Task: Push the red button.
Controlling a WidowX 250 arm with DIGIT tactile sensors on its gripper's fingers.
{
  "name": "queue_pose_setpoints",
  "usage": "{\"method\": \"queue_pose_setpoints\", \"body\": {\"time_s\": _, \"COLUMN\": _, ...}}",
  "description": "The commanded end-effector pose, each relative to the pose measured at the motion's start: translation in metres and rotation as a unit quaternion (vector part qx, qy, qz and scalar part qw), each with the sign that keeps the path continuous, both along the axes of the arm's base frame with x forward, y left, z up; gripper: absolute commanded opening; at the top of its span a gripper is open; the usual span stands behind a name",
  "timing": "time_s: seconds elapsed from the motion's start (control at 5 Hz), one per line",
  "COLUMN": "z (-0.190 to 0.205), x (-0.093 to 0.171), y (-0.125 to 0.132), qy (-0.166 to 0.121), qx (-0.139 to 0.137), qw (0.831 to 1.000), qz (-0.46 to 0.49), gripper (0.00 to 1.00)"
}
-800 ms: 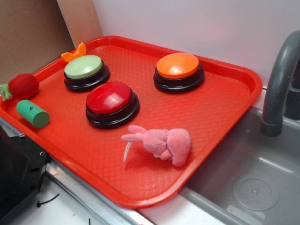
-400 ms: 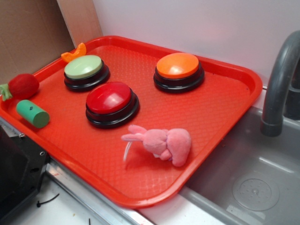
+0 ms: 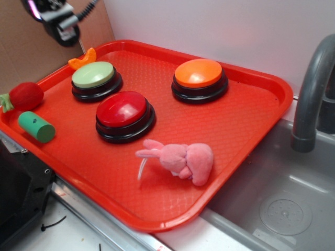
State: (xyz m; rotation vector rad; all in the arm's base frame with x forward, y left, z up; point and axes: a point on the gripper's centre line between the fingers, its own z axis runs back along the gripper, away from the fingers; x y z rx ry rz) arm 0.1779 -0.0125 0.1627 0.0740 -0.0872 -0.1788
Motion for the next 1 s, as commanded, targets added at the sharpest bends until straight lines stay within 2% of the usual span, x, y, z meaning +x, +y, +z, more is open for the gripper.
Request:
{"method": "queue_pose_setpoints", "body": {"time_s": 0.0, "z": -0.072, "x": 0.043, "y": -0.005, "qy": -0.033, "qx": -0.018, "qw": 0.998, "qz": -0.056, "gripper": 1.00}}
{"method": "queue_pose_setpoints", "body": {"time_s": 0.4, "z": -0.108, "x": 0.049, "y": -0.015, "qy": -0.004, "qx": -0.015, "qw": 0.997, "qz": -0.075, "gripper": 1.00}}
{"method": "queue_pose_setpoints", "body": {"time_s": 0.6, "z": -0.108, "x": 0.048, "y": -0.018, "qy": 0.025, "qx": -0.031, "qw": 0.997, "qz": -0.073, "gripper": 1.00}}
{"method": "queue_pose_setpoints", "body": {"time_s": 0.8, "z": -0.094, "x": 0.048, "y": -0.017, "qy": 0.040, "qx": -0.028, "qw": 0.997, "qz": -0.062, "gripper": 1.00}}
